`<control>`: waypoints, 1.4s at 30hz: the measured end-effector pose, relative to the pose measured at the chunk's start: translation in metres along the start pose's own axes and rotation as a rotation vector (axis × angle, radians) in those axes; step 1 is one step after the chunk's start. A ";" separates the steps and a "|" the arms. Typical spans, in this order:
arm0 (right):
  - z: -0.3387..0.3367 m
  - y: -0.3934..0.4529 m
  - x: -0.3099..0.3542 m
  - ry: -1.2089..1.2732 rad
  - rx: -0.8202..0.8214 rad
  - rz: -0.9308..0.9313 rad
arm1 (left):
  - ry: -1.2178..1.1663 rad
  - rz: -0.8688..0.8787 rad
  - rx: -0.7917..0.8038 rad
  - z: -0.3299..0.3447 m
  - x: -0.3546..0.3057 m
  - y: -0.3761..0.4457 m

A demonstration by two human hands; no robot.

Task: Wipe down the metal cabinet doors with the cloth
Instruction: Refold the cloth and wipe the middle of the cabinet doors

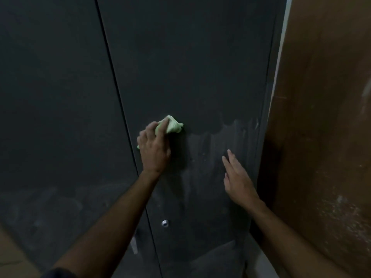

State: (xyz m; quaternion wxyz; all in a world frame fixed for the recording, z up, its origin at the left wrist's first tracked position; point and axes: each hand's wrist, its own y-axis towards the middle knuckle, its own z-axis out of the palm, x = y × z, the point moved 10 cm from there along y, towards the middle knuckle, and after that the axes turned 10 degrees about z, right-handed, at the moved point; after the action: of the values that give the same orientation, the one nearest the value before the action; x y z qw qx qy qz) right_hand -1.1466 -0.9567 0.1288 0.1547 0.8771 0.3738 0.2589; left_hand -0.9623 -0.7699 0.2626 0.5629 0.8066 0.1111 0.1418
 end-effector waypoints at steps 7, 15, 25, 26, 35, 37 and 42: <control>0.010 0.004 -0.008 -0.487 -0.057 -0.739 | 0.197 0.876 0.365 0.054 -0.071 -0.037; -0.002 0.032 -0.051 -0.622 -0.164 -1.151 | 0.105 0.420 0.197 0.060 -0.092 -0.006; 0.004 0.045 -0.065 -0.516 -0.257 -1.224 | 0.111 0.205 0.045 0.067 -0.110 0.019; 0.003 0.045 -0.065 -0.498 -0.259 -1.226 | 0.136 0.480 0.158 0.086 -0.132 0.003; 0.003 0.024 -0.061 -0.254 -0.256 -1.130 | 0.031 -0.099 -0.158 0.066 -0.118 0.043; -0.007 0.022 -0.061 -0.177 -0.280 -1.117 | 0.092 0.252 0.016 0.097 -0.157 0.027; -0.019 0.018 -0.074 -0.089 -0.325 -1.096 | 0.180 0.703 0.148 0.113 -0.171 0.026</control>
State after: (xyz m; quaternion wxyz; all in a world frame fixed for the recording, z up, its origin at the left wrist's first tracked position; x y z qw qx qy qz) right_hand -1.1903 -1.0213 0.1275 0.4148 0.5302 0.7224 0.1579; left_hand -1.0821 -0.9361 0.2326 0.4081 0.8183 -0.1138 0.3883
